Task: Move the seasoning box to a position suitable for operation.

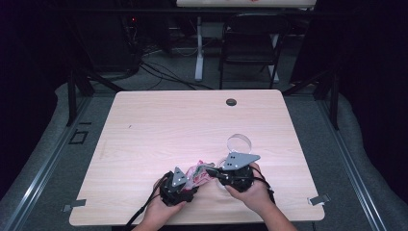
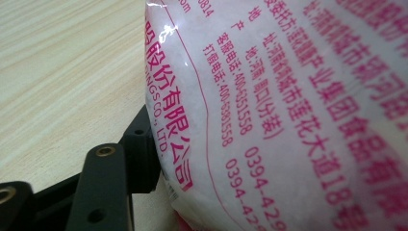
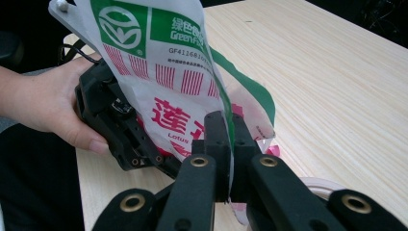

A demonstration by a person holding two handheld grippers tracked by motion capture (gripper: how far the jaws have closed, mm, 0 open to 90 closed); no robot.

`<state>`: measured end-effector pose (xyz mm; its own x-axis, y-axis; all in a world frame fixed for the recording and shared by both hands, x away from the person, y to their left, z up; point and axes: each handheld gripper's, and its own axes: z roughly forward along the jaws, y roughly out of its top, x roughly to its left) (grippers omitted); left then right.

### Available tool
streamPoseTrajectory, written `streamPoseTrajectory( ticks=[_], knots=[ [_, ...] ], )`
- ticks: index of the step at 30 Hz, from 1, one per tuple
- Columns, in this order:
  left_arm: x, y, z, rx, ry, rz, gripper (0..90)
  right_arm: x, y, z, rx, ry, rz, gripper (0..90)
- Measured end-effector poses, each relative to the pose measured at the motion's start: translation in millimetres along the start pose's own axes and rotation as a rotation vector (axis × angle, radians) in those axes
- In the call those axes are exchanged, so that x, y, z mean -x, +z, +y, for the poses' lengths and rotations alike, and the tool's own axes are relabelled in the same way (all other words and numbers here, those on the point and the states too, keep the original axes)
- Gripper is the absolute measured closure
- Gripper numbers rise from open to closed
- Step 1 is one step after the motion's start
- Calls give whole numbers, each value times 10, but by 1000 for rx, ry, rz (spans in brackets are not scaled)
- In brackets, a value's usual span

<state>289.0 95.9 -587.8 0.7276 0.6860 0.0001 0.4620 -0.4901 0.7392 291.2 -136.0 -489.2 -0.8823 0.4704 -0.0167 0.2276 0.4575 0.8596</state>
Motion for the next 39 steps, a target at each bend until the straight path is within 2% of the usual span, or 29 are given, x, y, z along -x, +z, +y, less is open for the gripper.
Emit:
streamPoseTrajectory(
  ticks=[7,10,21,25,33,39],
  knots=[
    [-11,-17,-8,12,7,-7,494,4,-6,-1,0,-1,-3,900],
    [-22,-27,-6,9,1,-21,510,7,-10,-1,-1,-3,-3,900],
    [-41,-37,4,21,-14,-32,547,4,-19,3,13,-1,-3,900],
    [-49,-63,26,28,5,-10,556,3,-30,7,18,-4,-1,900],
    [-80,-123,95,41,68,68,563,6,-46,17,32,-5,0,900],
    [-88,-165,127,50,90,89,565,-2,-59,31,49,-6,-6,900]
  ],
)
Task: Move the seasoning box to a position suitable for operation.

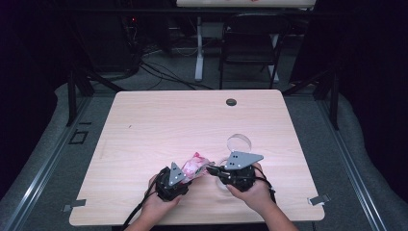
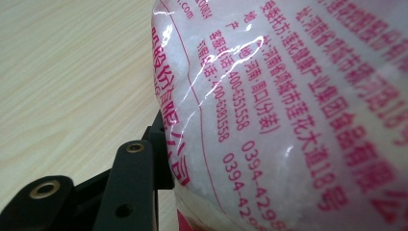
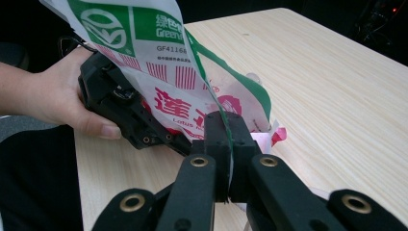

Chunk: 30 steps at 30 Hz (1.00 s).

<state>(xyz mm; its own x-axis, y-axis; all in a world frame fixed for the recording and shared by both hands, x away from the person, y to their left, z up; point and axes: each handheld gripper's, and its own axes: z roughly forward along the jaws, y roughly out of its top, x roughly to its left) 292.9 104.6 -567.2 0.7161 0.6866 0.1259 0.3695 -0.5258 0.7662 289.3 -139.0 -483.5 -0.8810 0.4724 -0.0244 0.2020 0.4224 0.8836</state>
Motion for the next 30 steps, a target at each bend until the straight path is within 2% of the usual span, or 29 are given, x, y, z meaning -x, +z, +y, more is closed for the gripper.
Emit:
streamPoseTrajectory(
  ticks=[3,5,9,12,21,30],
  knots=[
    [-2,-28,25,0,10,13,567,-11,-17,15,5,-12,-3,900],
    [-6,-45,44,-5,32,35,568,-15,-37,26,9,-16,-3,893],
    [-27,-64,69,-4,45,65,571,-16,-69,33,28,-9,-4,871],
    [-35,-80,86,-9,69,97,572,-18,-79,32,27,-14,-9,834],
    [-71,-122,130,-8,106,149,574,-29,-166,65,34,-52,-31,725],
    [-90,-112,151,-18,127,174,576,-40,-263,108,51,-140,-70,626]
  ],
)
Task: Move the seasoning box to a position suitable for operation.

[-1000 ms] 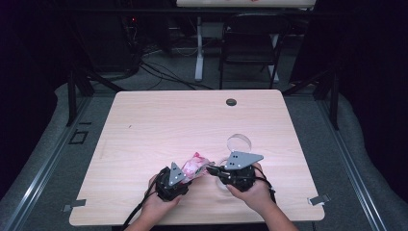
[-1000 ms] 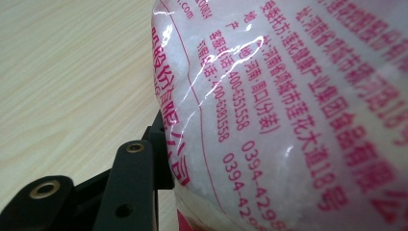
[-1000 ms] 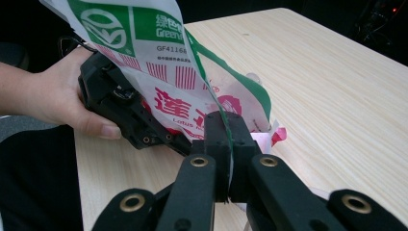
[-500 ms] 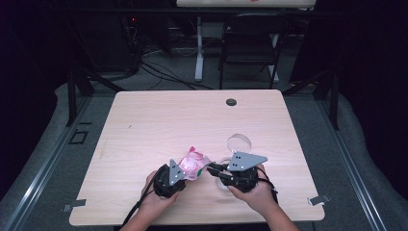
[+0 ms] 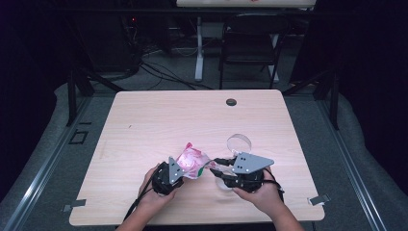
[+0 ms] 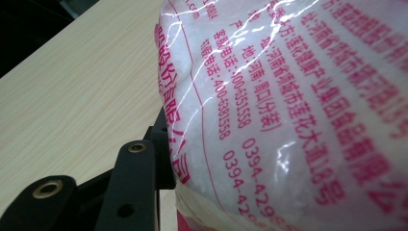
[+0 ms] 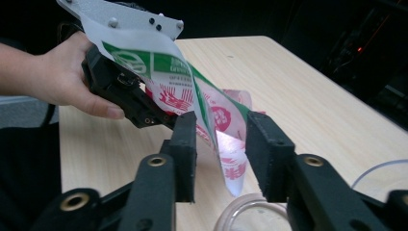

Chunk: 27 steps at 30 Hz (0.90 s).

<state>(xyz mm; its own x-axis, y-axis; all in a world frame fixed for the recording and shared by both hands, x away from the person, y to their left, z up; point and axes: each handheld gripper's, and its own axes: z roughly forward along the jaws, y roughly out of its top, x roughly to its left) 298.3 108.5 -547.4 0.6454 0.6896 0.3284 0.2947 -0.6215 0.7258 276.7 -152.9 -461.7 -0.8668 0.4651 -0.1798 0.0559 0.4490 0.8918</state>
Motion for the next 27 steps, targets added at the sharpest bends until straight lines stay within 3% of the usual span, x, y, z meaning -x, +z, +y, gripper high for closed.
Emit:
streamPoseTrajectory(
  ticks=[11,23,27],
  knots=[
    [38,9,11,-6,36,10,577,-55,-7,46,6,-81,-10,561],
    [38,7,12,-11,51,17,577,-114,47,69,-21,-112,13,581],
    [39,2,14,-18,64,26,577,-140,39,92,-38,-156,7,622]
  ],
)
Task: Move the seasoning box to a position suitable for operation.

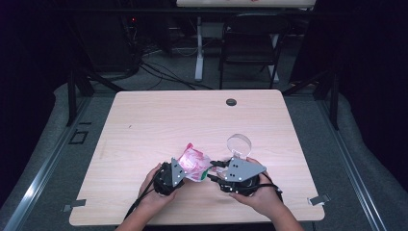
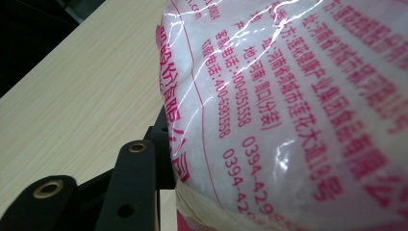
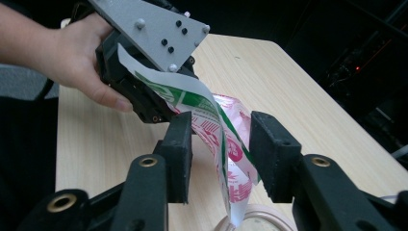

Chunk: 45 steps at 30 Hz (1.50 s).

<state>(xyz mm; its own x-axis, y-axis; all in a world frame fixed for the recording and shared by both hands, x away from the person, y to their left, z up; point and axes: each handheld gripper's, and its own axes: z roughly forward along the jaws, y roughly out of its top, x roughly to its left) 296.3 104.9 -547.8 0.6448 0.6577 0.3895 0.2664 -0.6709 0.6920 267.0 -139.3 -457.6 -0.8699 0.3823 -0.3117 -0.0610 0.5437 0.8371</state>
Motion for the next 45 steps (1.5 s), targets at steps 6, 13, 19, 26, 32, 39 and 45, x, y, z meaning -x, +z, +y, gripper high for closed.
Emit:
streamPoseTrajectory(
  ticks=[6,13,19,26,32,39,45],
  knots=[
    [8,-10,6,-4,22,18,578,-95,16,56,-51,-132,-43,666],
    [-1,-34,11,2,37,41,578,-178,31,106,-68,-202,-56,711],
    [-1,-59,28,1,58,64,579,-161,11,101,-54,-185,-49,769],
    [-31,-61,76,-4,84,88,579,-138,-1,86,-73,-186,-51,861],
    [-49,-85,152,10,122,119,580,-94,-47,78,-68,-148,-35,895],
    [-67,-100,230,15,167,141,581,-52,-97,69,-58,-108,-27,900],
    [-106,-117,319,19,214,174,582,-22,-127,58,-46,-81,-31,900]
  ],
)
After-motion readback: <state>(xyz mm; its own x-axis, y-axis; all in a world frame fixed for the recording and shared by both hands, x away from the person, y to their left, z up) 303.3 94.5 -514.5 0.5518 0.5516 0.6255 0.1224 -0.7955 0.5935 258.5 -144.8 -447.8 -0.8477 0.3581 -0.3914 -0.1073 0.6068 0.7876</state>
